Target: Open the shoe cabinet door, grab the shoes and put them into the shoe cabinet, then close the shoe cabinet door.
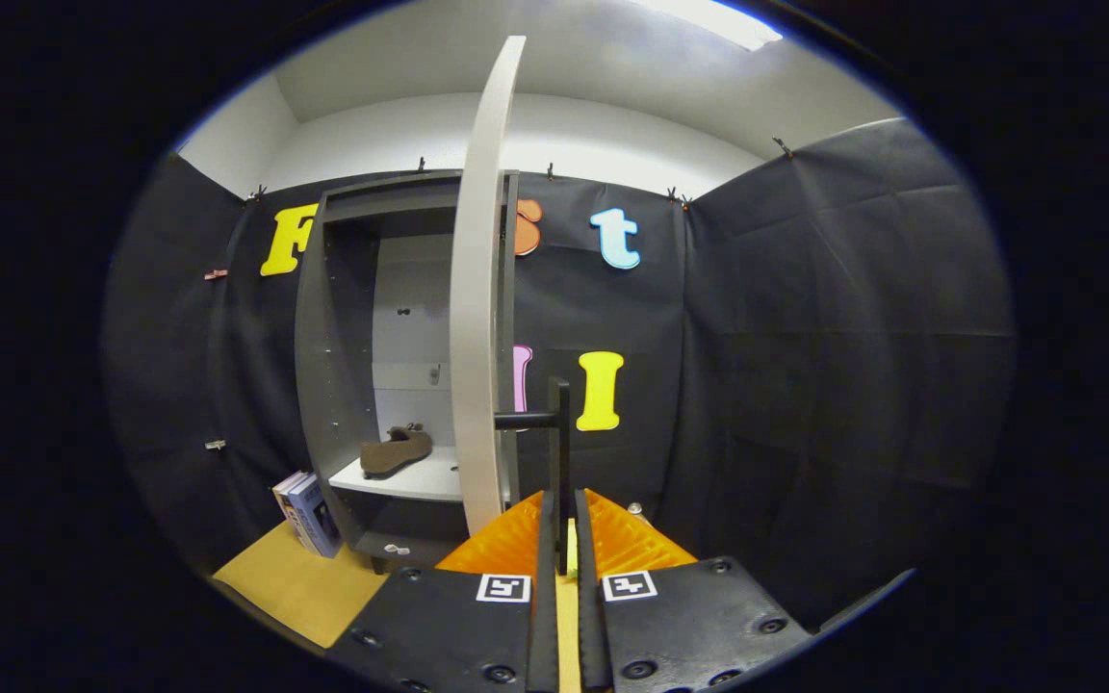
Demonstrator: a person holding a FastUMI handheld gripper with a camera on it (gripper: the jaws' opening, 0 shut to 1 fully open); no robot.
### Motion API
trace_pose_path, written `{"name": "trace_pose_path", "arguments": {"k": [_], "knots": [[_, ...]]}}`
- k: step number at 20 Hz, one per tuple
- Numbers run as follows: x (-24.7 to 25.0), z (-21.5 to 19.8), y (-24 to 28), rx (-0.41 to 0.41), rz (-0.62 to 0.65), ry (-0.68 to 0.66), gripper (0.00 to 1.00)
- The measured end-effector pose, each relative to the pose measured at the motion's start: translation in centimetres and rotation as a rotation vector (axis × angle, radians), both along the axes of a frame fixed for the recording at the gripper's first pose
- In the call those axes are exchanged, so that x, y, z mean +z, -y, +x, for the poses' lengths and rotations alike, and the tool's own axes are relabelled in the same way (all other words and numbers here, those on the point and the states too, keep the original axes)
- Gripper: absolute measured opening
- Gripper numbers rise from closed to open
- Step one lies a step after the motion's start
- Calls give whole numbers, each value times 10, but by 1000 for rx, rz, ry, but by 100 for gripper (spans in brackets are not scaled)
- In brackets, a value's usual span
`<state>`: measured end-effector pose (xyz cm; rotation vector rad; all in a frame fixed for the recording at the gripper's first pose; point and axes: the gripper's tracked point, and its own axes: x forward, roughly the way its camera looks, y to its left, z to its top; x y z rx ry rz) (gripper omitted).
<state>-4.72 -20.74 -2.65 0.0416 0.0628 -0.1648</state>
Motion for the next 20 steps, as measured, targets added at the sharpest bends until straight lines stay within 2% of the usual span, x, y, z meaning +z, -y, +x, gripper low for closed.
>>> {"name": "trace_pose_path", "arguments": {"k": [2,5,10,12,15,20], "knots": [[3,-13,-3,5,-13,-2,15],[2,-25,-11,21,1,-31,37],[-1,-42,-65,156,50,-47,60],[-12,-39,-93,211,42,-72,74],[-42,-31,-128,281,46,-151,100],[-84,-11,-189,357,119,-220,99]]}}
